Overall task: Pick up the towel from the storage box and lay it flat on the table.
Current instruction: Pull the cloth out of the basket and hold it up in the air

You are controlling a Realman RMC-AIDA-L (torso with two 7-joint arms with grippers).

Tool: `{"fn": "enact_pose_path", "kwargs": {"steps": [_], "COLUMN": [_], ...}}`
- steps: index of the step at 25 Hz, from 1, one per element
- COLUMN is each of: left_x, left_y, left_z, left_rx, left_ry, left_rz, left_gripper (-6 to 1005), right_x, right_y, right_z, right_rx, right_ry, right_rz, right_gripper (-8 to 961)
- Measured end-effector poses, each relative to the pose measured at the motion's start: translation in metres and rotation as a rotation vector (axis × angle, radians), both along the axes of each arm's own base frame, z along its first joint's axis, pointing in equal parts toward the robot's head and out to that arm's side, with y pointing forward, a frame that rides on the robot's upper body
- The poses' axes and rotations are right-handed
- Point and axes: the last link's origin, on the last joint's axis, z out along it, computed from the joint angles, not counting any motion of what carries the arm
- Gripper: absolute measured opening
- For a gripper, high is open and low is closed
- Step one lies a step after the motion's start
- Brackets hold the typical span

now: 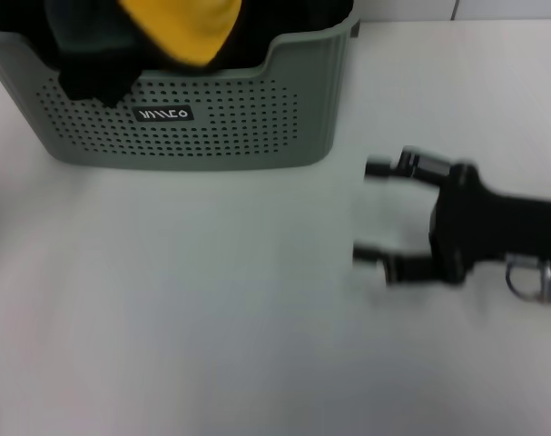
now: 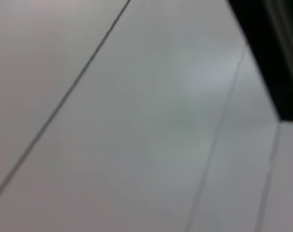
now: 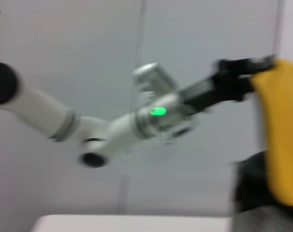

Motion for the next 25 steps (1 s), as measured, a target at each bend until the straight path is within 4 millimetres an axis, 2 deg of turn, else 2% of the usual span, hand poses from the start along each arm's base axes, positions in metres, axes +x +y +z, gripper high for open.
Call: {"fn": "enact_pose_path", "kwargs": {"steps": [3,6,11,17,21,25], "left_x": [0.006,0.011,0.018,0.024,0.024,0.015], "left_y": [-0.014,-0.029,-0.053,-0.084,-0.093,-0.091], "left_z": [0.004,0.009,0.018,0.027,0.027,0.022], "left_rx": [-0.03,-0.037,-0.071,-0.064,-0.063,-0.078], "left_ry": [-0.068,-0.135,-0.213,-0.308,-0.315,-0.34], "left_rz": [-0.088,-0.177,-0.32,-0.458,-0.473,-0.428], "left_gripper": [9,10,10,10,10,9], "right_x": [-0.003,-0.013,-0.036,-0.043,-0.043,-0.046], "right_y": [0.014,0.018,0.01,0.005,0.004,-0.002], "right_z": [0.0,-0.006,-0.015,-0.02,-0.027,-0.038], "right_rx": [0.118,0.188,0.222,0.207,0.207,0.193], "right_ry": [0.035,0.051,0.087,0.099,0.08,0.066], "right_rz": [-0.036,-0.002,0.118,0.146,0.157,0.182], "right_gripper": [877,877,876,876,875,875]}}
